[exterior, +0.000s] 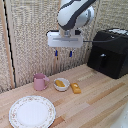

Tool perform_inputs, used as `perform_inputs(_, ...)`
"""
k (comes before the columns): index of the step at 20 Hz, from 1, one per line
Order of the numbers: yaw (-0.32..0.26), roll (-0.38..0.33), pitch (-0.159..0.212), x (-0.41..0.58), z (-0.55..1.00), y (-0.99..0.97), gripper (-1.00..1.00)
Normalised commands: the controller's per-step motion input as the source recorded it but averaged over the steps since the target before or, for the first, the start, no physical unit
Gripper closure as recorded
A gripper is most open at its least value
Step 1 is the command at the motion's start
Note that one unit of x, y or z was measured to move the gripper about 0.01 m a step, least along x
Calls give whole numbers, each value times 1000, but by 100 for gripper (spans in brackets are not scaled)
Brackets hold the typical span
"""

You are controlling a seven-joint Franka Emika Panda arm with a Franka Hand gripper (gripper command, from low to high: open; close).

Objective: Please go towards the air fryer and gently seize its handle using your gripper. Slowly reveal the interior of the air fryer by pulling the handle outward. Head to the bowl filled with hot dogs and firmly but gently grasp it. Carefully place it inside the now-open air fryer.

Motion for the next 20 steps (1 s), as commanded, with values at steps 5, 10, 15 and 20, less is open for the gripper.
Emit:
perform_inputs(5,-255,-294,0,39,-2,-54,-100)
perform_inputs(10,-140,-372,-16,10,-26,-49,-100)
perform_inputs(15,-70,-375,-46,0,-61,-57,-100)
perform_inputs(20,-35,-375,-65,-11,-60,-67,-100)
